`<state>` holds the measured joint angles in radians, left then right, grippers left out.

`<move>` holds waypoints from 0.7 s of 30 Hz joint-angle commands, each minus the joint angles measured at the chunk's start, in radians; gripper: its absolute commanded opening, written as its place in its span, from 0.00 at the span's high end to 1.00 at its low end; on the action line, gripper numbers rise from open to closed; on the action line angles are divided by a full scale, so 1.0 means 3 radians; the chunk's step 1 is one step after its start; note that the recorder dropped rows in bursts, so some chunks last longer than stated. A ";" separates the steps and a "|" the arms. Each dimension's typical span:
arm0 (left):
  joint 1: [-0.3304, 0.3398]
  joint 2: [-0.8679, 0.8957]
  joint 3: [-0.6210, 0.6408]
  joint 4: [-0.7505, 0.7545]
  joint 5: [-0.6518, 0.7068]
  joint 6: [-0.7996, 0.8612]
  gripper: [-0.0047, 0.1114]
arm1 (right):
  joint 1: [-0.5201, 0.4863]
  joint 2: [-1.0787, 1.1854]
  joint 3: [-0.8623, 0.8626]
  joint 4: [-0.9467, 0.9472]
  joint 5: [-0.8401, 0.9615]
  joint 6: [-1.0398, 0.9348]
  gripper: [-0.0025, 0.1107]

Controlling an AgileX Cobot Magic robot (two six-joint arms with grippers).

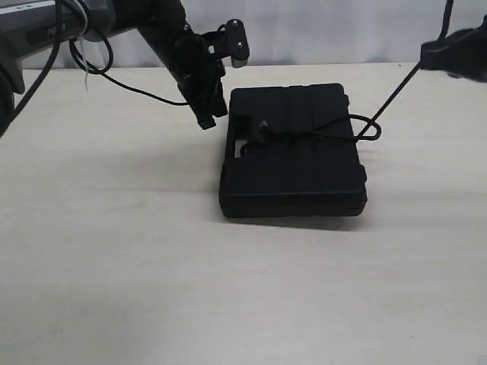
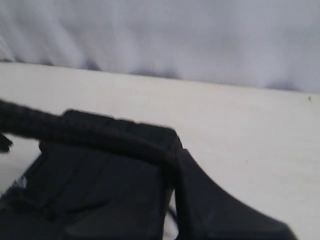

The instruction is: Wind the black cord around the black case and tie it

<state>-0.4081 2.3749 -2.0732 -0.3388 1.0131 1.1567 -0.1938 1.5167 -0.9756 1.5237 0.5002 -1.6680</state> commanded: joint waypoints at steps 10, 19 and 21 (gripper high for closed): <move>-0.0006 -0.0067 -0.0016 -0.0718 -0.0038 0.0319 0.96 | -0.0003 -0.0451 -0.0235 0.0134 0.0142 0.0135 0.94; -0.0006 -0.0067 -0.0016 -0.1165 -0.0198 0.0371 0.96 | -0.0011 0.0048 0.0094 -0.0114 -0.0798 0.0181 0.94; -0.0006 -0.0067 -0.0016 -0.1257 -0.0198 0.0427 0.96 | -0.0074 0.0172 0.0155 -0.0033 -0.1166 0.0181 0.94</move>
<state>-0.4081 2.3648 -2.0732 -0.6611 0.9658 1.2659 -0.1938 1.5257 -0.9540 1.4868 0.2995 -1.6069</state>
